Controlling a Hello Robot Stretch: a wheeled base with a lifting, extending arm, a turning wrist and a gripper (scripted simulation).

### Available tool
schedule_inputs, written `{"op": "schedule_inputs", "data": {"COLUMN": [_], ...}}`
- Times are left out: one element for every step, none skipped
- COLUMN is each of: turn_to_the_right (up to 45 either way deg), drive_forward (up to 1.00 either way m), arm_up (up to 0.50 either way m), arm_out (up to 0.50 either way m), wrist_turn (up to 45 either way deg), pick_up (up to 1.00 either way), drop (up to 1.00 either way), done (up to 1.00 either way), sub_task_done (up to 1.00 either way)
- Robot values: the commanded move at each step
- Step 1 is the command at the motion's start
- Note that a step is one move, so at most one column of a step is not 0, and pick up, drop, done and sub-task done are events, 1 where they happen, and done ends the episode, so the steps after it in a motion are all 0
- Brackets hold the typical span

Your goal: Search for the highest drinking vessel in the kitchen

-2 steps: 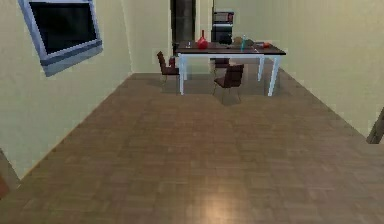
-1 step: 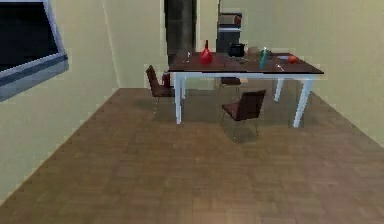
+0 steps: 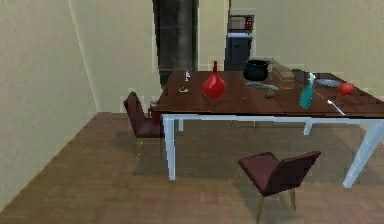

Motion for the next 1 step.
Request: {"op": "schedule_inputs", "data": {"turn_to_the_right": [-3.0], "drive_forward": [0.00], "arm_up": [0.00], "arm_out": [0.00], "wrist_turn": [0.0], "pick_up": [0.00], "drop": [0.00], "done": [0.00], "sub_task_done": [0.00]}}
